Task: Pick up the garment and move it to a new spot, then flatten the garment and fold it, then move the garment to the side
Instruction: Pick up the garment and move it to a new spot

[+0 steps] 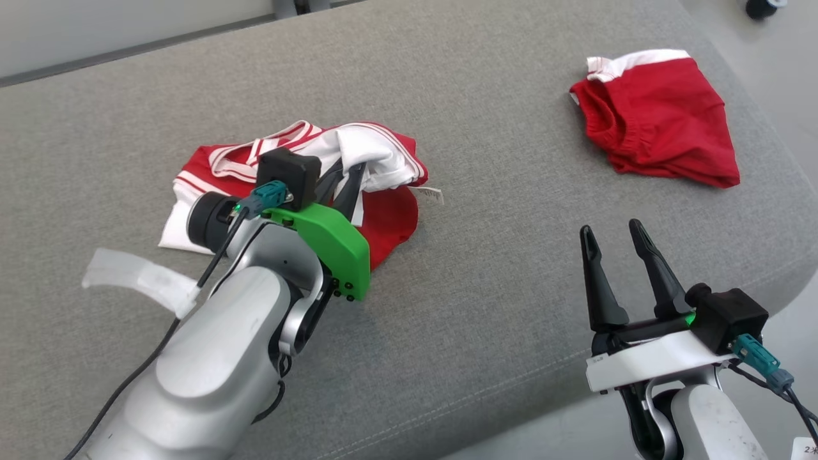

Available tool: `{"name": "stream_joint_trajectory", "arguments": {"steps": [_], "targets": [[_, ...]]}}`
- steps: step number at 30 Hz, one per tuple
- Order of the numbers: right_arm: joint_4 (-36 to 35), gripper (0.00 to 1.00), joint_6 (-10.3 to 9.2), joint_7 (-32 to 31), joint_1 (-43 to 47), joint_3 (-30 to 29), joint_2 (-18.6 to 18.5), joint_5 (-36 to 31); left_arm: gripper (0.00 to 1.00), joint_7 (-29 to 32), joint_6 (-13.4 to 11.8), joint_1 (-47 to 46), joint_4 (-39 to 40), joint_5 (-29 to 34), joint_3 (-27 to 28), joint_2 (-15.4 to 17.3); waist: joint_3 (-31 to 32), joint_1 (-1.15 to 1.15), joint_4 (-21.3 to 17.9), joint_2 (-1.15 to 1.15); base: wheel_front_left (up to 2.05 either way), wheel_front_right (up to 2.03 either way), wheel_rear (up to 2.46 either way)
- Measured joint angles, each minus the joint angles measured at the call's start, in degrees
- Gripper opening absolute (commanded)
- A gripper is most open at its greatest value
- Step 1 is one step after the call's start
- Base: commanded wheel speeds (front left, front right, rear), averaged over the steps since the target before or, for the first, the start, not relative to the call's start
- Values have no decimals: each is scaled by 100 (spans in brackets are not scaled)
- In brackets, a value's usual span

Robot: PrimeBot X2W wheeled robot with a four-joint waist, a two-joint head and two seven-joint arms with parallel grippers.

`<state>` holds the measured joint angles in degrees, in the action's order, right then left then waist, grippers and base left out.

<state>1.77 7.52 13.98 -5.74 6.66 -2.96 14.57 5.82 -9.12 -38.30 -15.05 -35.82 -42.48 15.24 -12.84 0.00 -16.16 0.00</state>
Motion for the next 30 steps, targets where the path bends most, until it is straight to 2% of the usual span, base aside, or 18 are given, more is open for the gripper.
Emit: {"name": "stream_joint_trajectory", "arguments": {"steps": [2, 3, 4, 6, 7, 8, 13, 17, 20, 30], "targets": [[44, 100, 0, 23, -49, 23, 1, 46, 0, -40, 134, -172, -390, -5, -51, -162, -128, 0, -92, 0, 0, 0, 0], [70, 100, 0, 25, -63, 31, 1, 57, 5, -47, 190, -260, -576, -9, -77, -232, -189, 0, -135, 0, 0, 0, 0], [89, 100, 0, 33, -80, 46, 4, 67, 16, -29, 234, -337, -751, -18, -118, -297, -252, 0, -177, 0, 0, 0, 0], [123, 100, 0, 56, -126, 69, 5, 127, 44, -59, 357, -441, -989, -16, -202, -433, -370, 0, -251, 0, 0, 0, 0], [137, 100, 0, 59, -153, 71, 7, 155, 65, -88, 408, -500, -1096, -14, -226, -508, -424, 0, -283, 0, 0, 0, 0], [137, 100, 0, 59, -153, 71, 7, 155, 100, -88, 408, -500, -1096, -14, -226, -508, -424, 0, -283, 0, 0, 0, 0], [220, 100, 0, 76, -174, 51, 7, 207, 100, -466, 612, -679, -1287, 13, -278, -719, -632, 0, -366, 0, 0, 0, 0], [246, 100, 0, 83, -222, 31, 11, 185, 100, -833, 739, -680, -1101, 14, -274, -744, -659, 0, -273, 0, 0, 0, 0], [237, 100, 0, 86, -281, -20, 13, 113, 100, -1070, 734, -605, -802, 43, -252, -692, -628, 0, -143, 0, 0, 0, 0], [191, 100, 0, 102, -408, -88, -59, -216, 100, -1653, 55, 190, 338, -51, 538, 227, -362, 0, 505, 0, 0, 0, 0]]}}
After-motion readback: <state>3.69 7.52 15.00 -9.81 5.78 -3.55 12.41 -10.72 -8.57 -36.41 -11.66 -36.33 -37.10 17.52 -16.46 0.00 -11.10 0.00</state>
